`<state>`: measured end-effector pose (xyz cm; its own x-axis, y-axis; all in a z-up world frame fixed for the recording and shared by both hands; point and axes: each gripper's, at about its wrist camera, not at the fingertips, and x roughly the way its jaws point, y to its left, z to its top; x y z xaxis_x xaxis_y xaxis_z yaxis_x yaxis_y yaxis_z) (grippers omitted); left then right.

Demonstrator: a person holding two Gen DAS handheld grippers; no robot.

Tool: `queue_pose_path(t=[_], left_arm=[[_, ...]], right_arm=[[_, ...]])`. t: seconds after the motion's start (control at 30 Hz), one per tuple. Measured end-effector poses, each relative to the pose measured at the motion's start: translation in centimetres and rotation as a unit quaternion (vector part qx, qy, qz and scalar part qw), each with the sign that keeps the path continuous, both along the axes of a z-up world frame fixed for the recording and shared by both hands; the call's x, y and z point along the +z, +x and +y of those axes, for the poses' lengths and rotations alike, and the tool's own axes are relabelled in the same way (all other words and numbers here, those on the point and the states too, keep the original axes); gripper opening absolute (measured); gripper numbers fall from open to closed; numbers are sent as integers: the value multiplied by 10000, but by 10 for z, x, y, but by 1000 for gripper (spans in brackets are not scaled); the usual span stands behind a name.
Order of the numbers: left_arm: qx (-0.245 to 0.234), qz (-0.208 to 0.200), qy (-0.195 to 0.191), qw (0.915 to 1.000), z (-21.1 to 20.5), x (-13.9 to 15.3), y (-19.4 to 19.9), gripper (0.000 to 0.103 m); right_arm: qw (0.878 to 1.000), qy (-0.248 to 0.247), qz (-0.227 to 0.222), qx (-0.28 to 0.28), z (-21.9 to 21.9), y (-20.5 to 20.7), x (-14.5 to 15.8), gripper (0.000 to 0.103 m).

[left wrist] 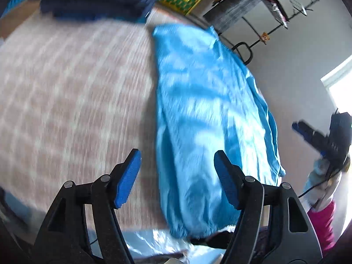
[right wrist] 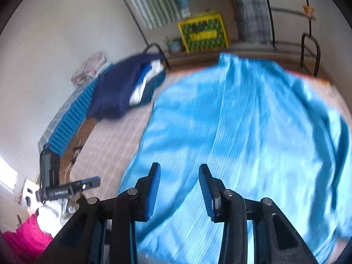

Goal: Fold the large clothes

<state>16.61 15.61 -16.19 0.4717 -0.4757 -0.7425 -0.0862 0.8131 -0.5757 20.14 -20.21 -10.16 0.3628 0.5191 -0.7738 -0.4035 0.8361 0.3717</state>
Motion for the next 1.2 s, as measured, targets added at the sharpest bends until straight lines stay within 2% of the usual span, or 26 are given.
queue_pose_path(t=[0.13, 0.2, 0.3, 0.37, 0.47, 0.53, 0.6, 0.8, 0.83, 0.87, 0.9, 0.93, 1.07, 1.2], left_arm=[[81, 276, -464, 9985, -2, -25, -27, 71], [-47, 246, -442, 9987, -8, -28, -36, 70], [-190, 188, -446, 9986, -16, -30, -48, 61], [-267, 207, -458, 9984, -23, -32, -52, 58], [-303, 273, -490, 9980, -28, -35, -56, 54], [-272, 196, -535, 9980, -27, -30, -59, 54], [-322, 128, -529, 9980, -28, -26, -59, 54], [-438, 345, -124, 9984, -40, -41, -50, 54], [-441, 319, -135, 9984, -40, -43, -50, 51], [-455, 270, -152, 9985, -41, -42, -51, 43], [-528, 265, -161, 9981, -42, -42, -50, 12], [-582, 280, -167, 9978, -42, -42, -50, 2], [-535, 210, -163, 9982, -34, -35, -62, 2], [-561, 240, -55, 9981, -31, -31, -73, 2]], right_arm=[[9962, 167, 834, 201, 8, -30, -55, 43], [9931, 245, 1099, 317, 14, -43, -77, 43], [9847, 665, 1541, 472, 21, -55, -100, 43], [9798, 798, 1753, 530, 26, -58, -113, 43], [9754, 879, 1942, 560, 34, -57, -127, 33], [9712, 1006, 2089, 550, 36, -56, -133, 18], [9678, 1092, 2200, 550, 37, -58, -139, 11], [9658, 1148, 2231, 658, 44, -59, -138, 7], [9654, 1173, 2226, 681, 45, -59, -137, 6], [9649, 1209, 2226, 699, 45, -60, -136, 6], [9635, 1263, 2250, 715, 45, -61, -136, 5], [9622, 1296, 2284, 727, 45, -60, -137, 4], [9589, 1323, 2357, 860, 52, -69, -136, 3], [9684, 723, 2197, 935, 65, -71, -143, 2]])
